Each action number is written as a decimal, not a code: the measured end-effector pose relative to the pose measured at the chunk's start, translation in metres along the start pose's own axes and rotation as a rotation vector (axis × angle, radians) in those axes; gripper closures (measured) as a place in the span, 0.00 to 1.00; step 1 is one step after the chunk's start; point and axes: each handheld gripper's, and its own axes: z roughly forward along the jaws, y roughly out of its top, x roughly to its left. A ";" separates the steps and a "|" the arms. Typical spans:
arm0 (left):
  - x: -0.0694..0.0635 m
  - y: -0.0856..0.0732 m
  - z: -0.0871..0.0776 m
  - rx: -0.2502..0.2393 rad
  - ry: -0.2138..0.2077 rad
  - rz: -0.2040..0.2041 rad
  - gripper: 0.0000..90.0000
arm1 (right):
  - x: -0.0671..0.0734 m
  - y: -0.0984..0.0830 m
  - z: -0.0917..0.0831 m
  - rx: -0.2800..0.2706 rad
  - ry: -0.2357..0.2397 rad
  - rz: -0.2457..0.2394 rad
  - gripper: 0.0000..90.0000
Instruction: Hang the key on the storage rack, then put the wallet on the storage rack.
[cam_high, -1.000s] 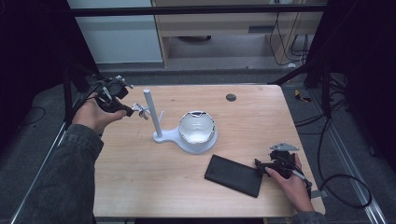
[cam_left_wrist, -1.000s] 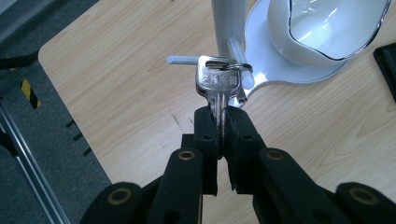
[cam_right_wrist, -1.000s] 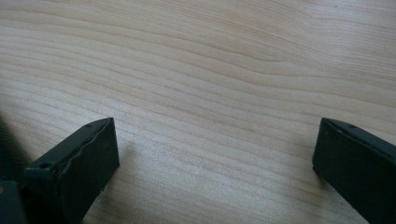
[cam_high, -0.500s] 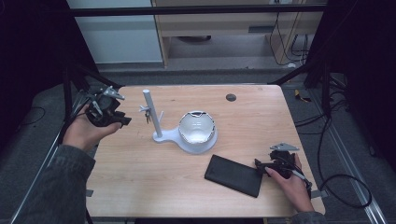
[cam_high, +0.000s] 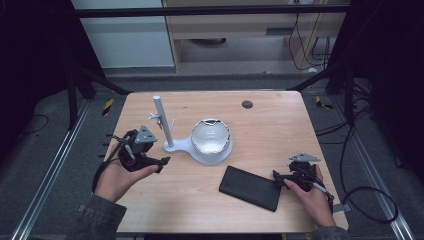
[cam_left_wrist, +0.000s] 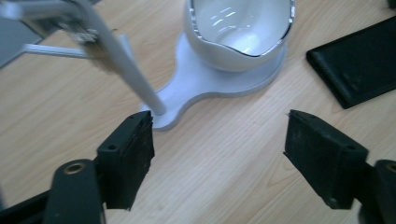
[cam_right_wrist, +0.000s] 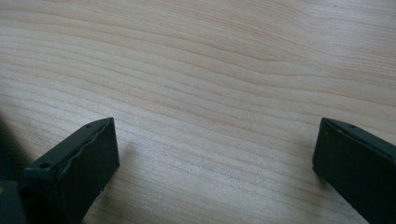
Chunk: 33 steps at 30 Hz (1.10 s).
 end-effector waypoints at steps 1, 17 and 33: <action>-0.003 -0.002 0.004 -0.004 -0.008 0.004 0.22 | 0.000 0.000 0.000 0.000 -0.001 0.000 0.01; -0.057 0.001 0.079 -0.041 -0.143 0.050 0.25 | 0.001 -0.001 -0.003 -0.013 0.000 -0.017 0.06; -0.102 -0.013 0.111 0.012 -0.196 0.122 0.81 | 0.007 -0.001 -0.026 -0.100 -0.035 -0.037 0.13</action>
